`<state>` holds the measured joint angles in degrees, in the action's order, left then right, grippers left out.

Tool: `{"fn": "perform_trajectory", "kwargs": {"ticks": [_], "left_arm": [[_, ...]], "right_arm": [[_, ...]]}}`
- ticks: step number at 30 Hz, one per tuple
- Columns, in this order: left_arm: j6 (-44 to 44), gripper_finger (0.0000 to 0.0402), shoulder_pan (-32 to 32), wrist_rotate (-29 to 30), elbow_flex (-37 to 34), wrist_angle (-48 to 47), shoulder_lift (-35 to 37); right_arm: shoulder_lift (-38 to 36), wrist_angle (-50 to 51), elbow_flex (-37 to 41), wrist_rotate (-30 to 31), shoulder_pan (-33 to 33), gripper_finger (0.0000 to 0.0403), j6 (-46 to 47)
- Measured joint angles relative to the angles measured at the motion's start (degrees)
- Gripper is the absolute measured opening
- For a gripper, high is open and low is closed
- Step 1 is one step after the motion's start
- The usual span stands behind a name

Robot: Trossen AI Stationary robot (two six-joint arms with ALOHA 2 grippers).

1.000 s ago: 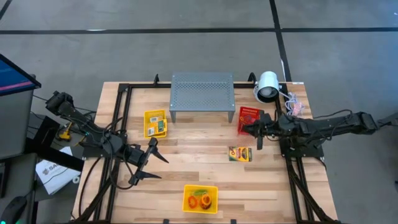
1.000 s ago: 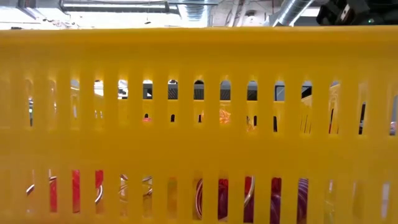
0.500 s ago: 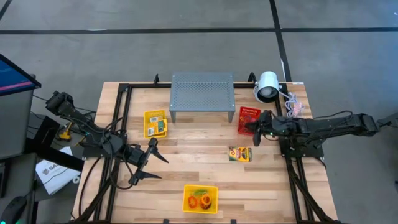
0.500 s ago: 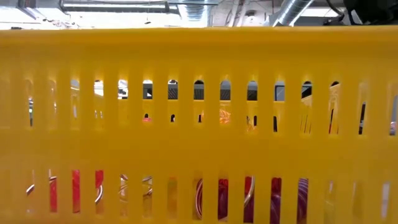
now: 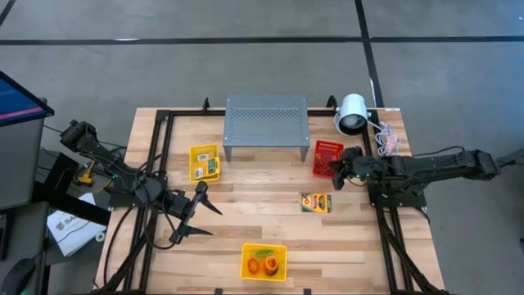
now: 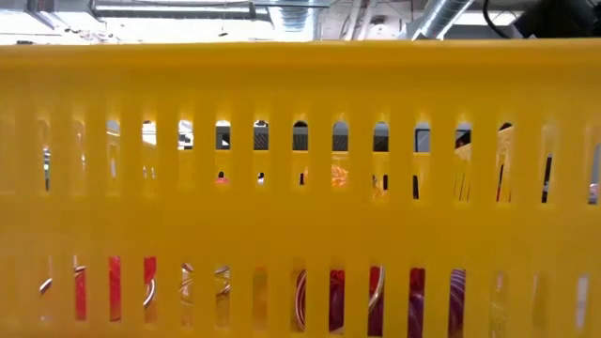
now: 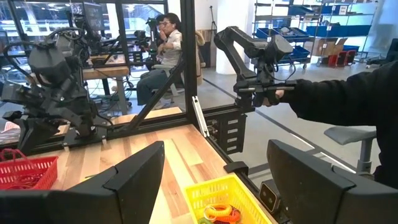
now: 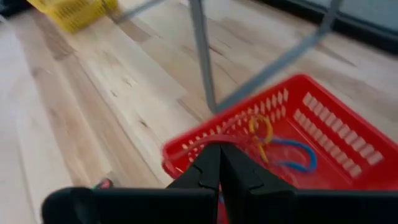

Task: Pick & Place Office Desk Supplies
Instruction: Put the red rubber band into the red bin

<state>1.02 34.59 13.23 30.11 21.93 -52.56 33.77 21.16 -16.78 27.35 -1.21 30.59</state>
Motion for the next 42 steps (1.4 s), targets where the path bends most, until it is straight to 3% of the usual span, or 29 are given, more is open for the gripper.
{"fn": "perform_trajectory", "kwargs": {"ticks": [5, 24, 42], "left_arm": [[0.0, 0.028, 0.0, 0.0, 0.0, 0.0, 0.0], [0.0, 0.028, 0.0, 0.4, 0.0, 0.0, 0.0], [0.0, 0.028, 0.0, 0.4, 0.0, 0.0, 0.0]], "right_arm": [[0.0, 4.8, 0.0, 0.0, 1.0, 0.0, 3.8], [0.0, 8.5, 0.0, -1.2, 0.9, 0.0006, 9.1], [0.0, 8.2, 0.0, -1.9, 0.9, 0.0196, 9.9]]}}
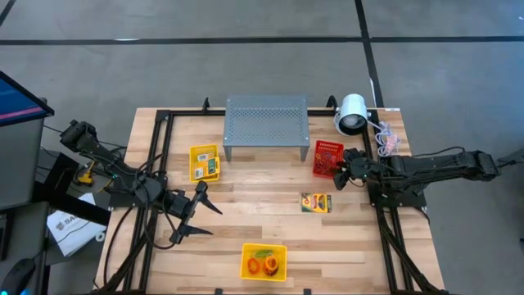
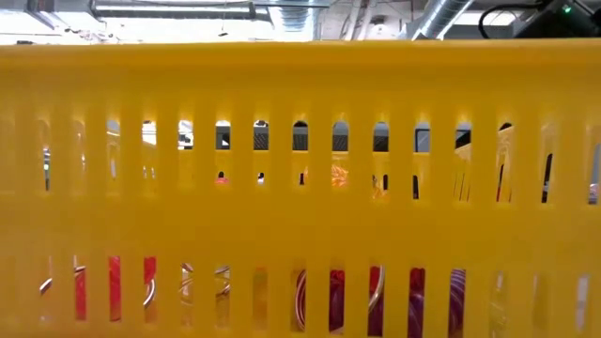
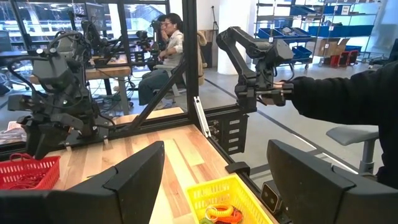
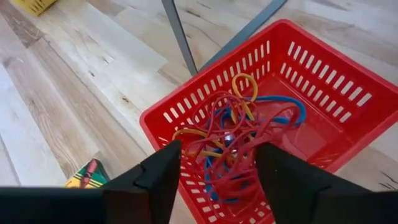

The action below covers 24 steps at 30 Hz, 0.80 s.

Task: Pick & Place Office Desk Supplies
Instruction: Put the red rubber band into the red bin

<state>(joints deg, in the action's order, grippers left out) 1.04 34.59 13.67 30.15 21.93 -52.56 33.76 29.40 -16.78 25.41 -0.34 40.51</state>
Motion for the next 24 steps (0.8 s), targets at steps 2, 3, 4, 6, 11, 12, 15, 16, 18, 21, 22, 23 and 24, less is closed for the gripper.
{"fn": "perform_trajectory", "kwargs": {"ticks": [2, 3, 4, 6, 11, 12, 15, 16, 18, 21, 22, 23, 24], "left_arm": [[0.0, 0.028, 0.0, 0.0, 0.0, 0.0, 0.0], [0.0, 0.028, 0.0, 0.0, 0.0, 0.0, 0.0], [0.0, 0.028, 0.0, 0.0, 0.0, 0.0, 0.0], [0.0, 0.028, 0.0, 0.0, 0.0, 0.0, 0.0], [0.0, 0.028, 0.0, 0.0, 0.0, 0.0, 0.0], [0.0, 0.028, 0.0, 0.0, 0.0, 0.0, 0.0], [0.0, 0.028, 0.0, 0.0, 0.0, 0.0, 0.0], [0.1, 0.028, 0.0, 0.0, 0.0, 0.0, 0.0], [0.2, 0.028, -0.4, 0.0, 0.0, -0.1, 0.0], [0.2, 0.028, -1.7, 0.1, 0.0, -0.1, 0.0], [0.2, 0.028, -2.3, 0.1, 0.0, -0.3, 0.0], [0.2, 0.028, -2.8, 0.1, 0.0, -0.7, 0.0], [0.2, 0.028, -3.4, 0.3, 0.0, -1.2, 0.0]], "right_arm": [[0.0, -0.5, 0.0, 0.1, 0.0, 0.0206, -0.3], [0.0, -1.0, 0.0, 0.2, 0.0, 0.021, -0.6], [0.0, -1.7, 0.0, 0.3, 0.0, 0.0213, -1.0], [0.0, -3.1, 0.0, 0.4, 0.0, 0.0216, -2.2], [0.0, -6.6, 0.0, 2.7, 0.1, 0.0214, -5.1], [0.0, -7.1, 0.0, 3.1, 0.2, 0.0212, -5.6], [0.0, -9.0, 0.0, 3.2, 0.1, 0.0209, -7.2], [0.0, -9.3, -0.1, 3.2, 0.1, 0.0208, -7.3], [0.0, -8.5, -0.4, 3.1, 0.1, 0.0206, -7.1], [0.0, -5.1, -2.1, 2.0, 0.1, 0.0202, -5.7], [0.3, -3.8, -2.7, 1.8, 0.1, 0.02, -5.4], [0.7, -2.5, -3.3, 1.8, 0.1, 0.0199, -4.8], [1.1, -1.2, -4.0, 1.8, 0.3, 0.0197, -4.2]]}}
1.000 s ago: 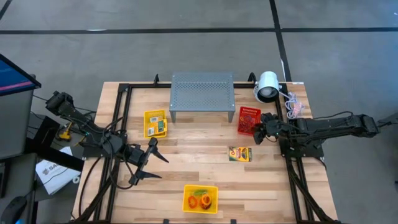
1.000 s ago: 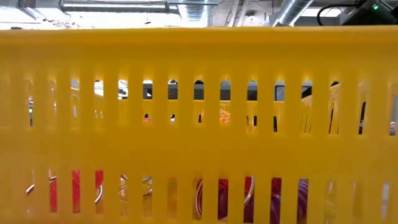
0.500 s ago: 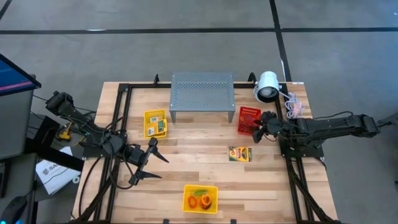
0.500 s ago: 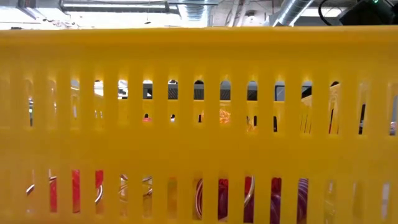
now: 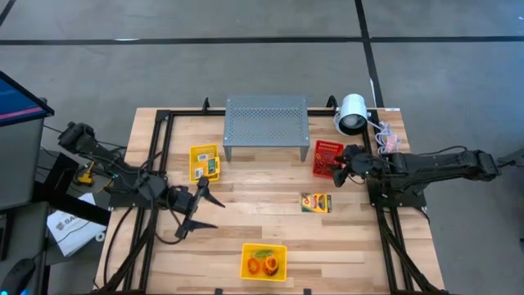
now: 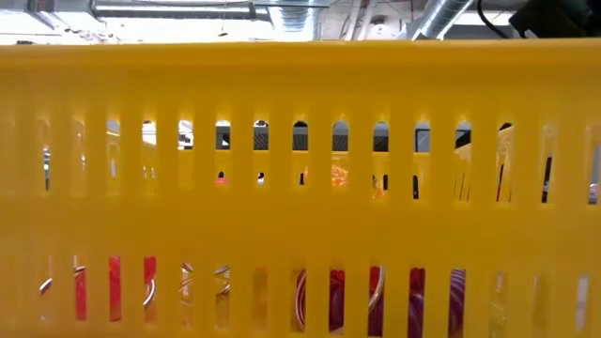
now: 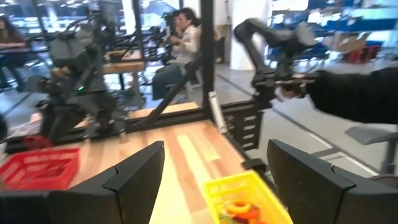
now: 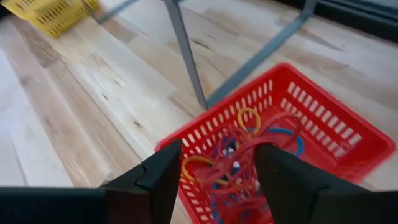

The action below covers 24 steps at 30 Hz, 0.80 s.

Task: Pick & Place Office Desk Supplies
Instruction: Put the red rubber band into the red bin

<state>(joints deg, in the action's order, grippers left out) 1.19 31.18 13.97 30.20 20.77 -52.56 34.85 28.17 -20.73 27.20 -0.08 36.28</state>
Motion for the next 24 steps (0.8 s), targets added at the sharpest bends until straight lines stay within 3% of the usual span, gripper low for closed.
{"fn": "perform_trajectory", "kwargs": {"ticks": [5, 17, 24], "left_arm": [[0.0, 0.028, -2.5, 0.0, 0.0, -2.5, 0.0], [0.0, 0.028, -4.3, -0.3, 0.0, -2.8, 0.0], [0.1, 0.028, -4.4, -0.3, 0.0, -4.6, 0.0]], "right_arm": [[5.0, 3.3, -3.4, -3.5, 2.2, 0.0189, 0.5], [24.9, 6.2, -11.0, -7.1, 11.0, 0.0189, -10.7], [30.8, 8.4, -15.3, -9.1, 14.1, 0.0187, -16.2]]}}
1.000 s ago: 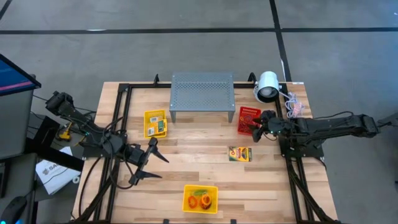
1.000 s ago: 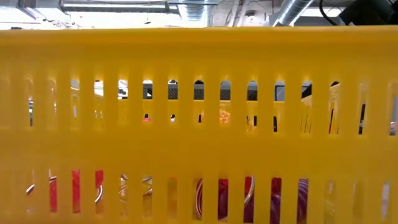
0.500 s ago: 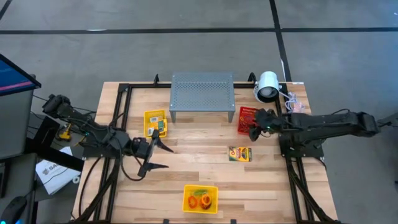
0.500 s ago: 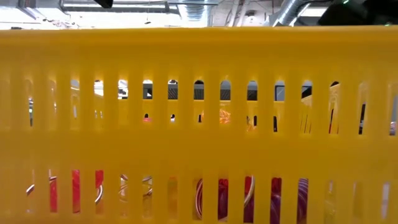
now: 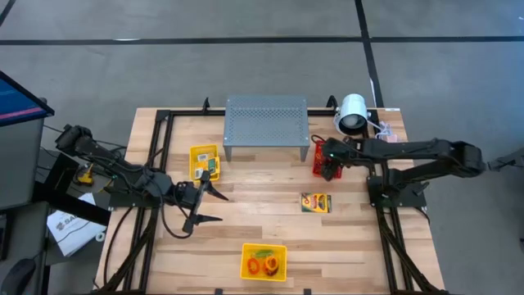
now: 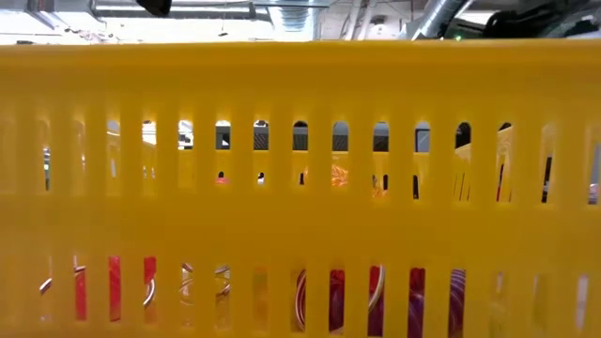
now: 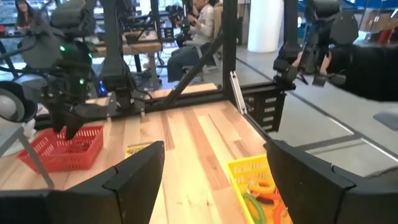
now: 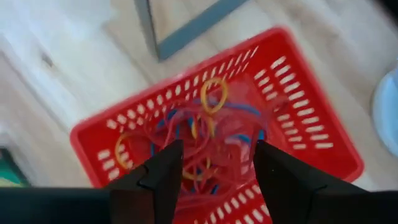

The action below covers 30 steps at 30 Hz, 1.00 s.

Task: Pick & Place Office Desk Supplies
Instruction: Put the red rubber band into the red bin

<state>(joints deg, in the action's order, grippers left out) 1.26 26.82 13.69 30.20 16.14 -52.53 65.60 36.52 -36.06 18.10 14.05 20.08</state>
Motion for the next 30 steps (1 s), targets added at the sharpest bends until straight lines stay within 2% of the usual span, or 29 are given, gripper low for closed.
{"fn": "perform_trajectory", "kwargs": {"ticks": [4, 9, 13, 17, 23, 30], "left_arm": [[0.0, 0.028, -0.9, 0.0, 0.0, -1.5, 0.0], [0.0, 0.028, -2.6, 0.0, 0.0, -1.8, 0.0], [0.0, 0.028, -3.9, 0.1, 0.0, -2.0, 0.0], [0.0, 0.028, -4.4, 0.1, 0.0, -2.0, 0.0], [0.0, 0.028, -4.4, 0.1, 0.0, -2.0, 0.0], [0.0, 0.028, -4.4, 0.1, 0.0, -2.0, 0.0]], "right_arm": [[2.0, 5.4, -1.5, -2.5, 1.3, 0.0187, -0.8], [3.1, 5.4, -1.4, -5.0, 1.6, 0.0187, -0.9], [3.0, 5.5, -1.7, -5.3, 1.4, 0.0187, -1.4], [2.9, 10.3, -5.1, -5.6, 1.4, 0.0187, -0.7], [2.9, 11.1, -8.7, -6.2, 0.7, 0.0187, -2.4], [3.0, 13.4, -8.8, -9.2, 0.2, 0.0187, -2.8]]}}
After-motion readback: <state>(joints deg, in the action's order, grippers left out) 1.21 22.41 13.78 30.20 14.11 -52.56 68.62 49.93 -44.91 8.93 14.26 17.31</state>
